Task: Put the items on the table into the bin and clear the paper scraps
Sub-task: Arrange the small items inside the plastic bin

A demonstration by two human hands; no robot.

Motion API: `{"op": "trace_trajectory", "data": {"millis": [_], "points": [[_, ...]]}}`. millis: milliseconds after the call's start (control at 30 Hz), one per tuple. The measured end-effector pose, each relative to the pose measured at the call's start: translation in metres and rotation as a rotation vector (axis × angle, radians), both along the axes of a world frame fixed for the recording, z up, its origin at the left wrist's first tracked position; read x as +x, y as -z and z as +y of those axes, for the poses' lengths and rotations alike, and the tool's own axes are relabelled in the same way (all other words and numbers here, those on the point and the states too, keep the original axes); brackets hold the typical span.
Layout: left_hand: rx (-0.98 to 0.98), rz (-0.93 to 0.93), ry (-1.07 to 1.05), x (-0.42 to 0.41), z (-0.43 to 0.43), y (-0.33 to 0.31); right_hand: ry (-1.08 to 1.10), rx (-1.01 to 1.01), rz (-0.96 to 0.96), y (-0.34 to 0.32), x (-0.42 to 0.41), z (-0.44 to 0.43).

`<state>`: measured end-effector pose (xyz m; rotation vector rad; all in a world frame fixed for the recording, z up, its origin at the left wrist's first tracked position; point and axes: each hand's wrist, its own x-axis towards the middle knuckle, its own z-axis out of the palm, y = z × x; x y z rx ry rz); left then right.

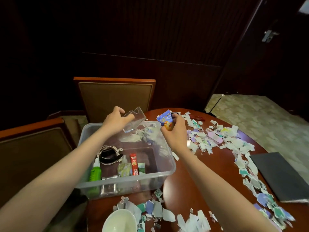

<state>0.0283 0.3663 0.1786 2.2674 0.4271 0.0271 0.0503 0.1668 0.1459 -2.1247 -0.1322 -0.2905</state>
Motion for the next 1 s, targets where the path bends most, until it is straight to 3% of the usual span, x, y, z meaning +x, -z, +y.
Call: {"op": "trace_trajectory", "data": {"millis": [167,433,667,800,900,1000], "points": [[-0.057,0.021,-0.089,-0.018,0.027,0.009,-0.221,-0.082,0.065,0.006,-0.01,0.034],[-0.059,0.064,-0.123,-0.037,0.057,0.018,-0.758,-0.72,0.285,0.04,-0.02,0.093],[-0.074,0.059,-0.044,-0.04,0.067,0.02,-0.85,-0.979,0.326,0.059,-0.026,0.139],[-0.077,0.096,0.037,-0.042,0.067,0.023,-0.912,-1.152,0.239,0.061,-0.029,0.152],[-0.073,0.128,0.076,-0.044,0.066,0.026,-0.931,-1.15,0.226,0.062,-0.028,0.153],[-0.072,0.133,0.079,-0.045,0.066,0.027,-0.912,-0.989,0.378,0.062,-0.023,0.146]]}}
